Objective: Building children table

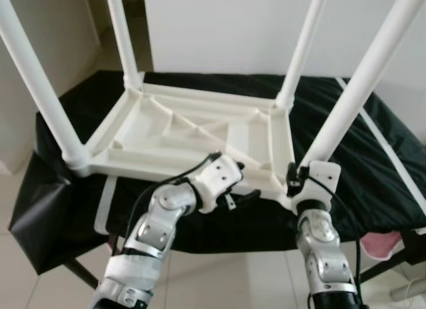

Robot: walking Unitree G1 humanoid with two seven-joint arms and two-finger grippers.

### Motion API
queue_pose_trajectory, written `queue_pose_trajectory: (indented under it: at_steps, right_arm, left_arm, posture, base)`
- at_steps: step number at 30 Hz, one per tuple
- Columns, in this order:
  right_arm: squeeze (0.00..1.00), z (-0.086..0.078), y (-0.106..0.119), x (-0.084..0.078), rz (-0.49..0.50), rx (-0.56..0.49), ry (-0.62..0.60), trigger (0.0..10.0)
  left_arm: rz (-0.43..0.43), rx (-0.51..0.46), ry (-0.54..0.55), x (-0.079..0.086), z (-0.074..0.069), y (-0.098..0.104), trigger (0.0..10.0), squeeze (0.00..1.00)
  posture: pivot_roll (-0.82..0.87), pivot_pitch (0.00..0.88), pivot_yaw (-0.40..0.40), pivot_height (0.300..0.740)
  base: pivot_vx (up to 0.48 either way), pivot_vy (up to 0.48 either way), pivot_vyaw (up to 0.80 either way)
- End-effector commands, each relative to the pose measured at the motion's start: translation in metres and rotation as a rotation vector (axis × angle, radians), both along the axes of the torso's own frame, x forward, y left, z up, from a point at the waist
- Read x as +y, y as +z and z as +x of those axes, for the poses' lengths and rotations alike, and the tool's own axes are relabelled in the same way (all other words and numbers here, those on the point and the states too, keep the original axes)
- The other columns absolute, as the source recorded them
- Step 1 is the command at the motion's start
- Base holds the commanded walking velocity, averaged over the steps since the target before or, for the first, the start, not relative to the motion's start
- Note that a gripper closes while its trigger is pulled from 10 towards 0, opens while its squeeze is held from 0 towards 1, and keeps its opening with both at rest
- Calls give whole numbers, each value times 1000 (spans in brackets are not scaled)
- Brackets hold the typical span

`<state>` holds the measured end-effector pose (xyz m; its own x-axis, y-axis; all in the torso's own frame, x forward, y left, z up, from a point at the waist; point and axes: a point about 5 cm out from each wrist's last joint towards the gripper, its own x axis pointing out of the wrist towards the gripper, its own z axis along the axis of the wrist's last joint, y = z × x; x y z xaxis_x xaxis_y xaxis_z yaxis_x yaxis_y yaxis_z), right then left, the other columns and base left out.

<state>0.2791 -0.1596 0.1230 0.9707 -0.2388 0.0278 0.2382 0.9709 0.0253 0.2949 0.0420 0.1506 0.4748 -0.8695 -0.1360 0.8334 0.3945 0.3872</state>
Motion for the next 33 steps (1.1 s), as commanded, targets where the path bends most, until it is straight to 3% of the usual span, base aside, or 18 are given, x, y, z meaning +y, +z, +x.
queue_pose_trajectory:
  at_steps: [1, 3, 4, 10, 13, 20, 21, 25, 28, 33]
  right_arm:
    - [0, -5, -18, 0, 8, 84, -9, 10000]
    - [0, -5, -17, -1, 15, 76, -7, 10000]
    - [1000, -5, -14, -3, 20, 56, -4, 10000]
    - [1000, -5, -6, -4, 13, -1, 34, 10000]
    - [1000, -9, 1, -12, -1, -55, 89, 10000]
    - [1000, -12, 2, -21, -17, -68, 145, 10000]
    - [0, -12, 2, -24, -24, -71, 201, 10000]
    - [0, -12, 4, -31, -60, -89, 333, 10000]
    - [0, -12, 5, -32, -70, -94, 364, 10000]
    - [0, 0, 10, -37, -106, -93, 523, 10000]
  left_arm:
    - [-31, -52, 196, 5, 7, -4, 10000, 0]
    - [-27, -61, 203, 6, 8, -3, 10000, 0]
    - [-13, -73, 215, 7, 9, -4, 10000, 0]
    - [-2, -100, 233, 9, 10, -4, 10000, 0]
    - [-3, -117, 240, 8, 9, -3, 10000, 0]
    - [0, -123, 235, 10, 8, -3, 10000, 0]
    - [2, -125, 233, 10, 8, -3, 10000, 0]
    - [11, -129, 223, 10, 8, -3, 10000, 0]
    - [14, -129, 220, 10, 9, -4, 10000, 0]
    - [58, -140, 204, 6, 11, -5, 10000, 0]
  posture:
    - [-41, 0, -38, 740]
    - [-42, 0, -39, 740]
    - [-43, 0, -36, 740]
    - [-45, 0, -35, 740]
    - [-45, 0, -33, 740]
    - [-47, 0, -30, 740]
    - [-51, 0, -25, 740]
    - [-59, 0, -16, 740]
    - [-59, 0, -16, 740]
    - [-74, 0, -5, 740]
  base:
    - [0, 0, 0]
    - [0, 0, 0]
    - [0, 0, 0]
    - [0, 0, 0]
    - [0, 0, 0]
    - [0, 0, 0]
    - [0, 0, 0]
    - [0, 0, 0]
    - [0, 0, 0]
    - [0, 0, 0]
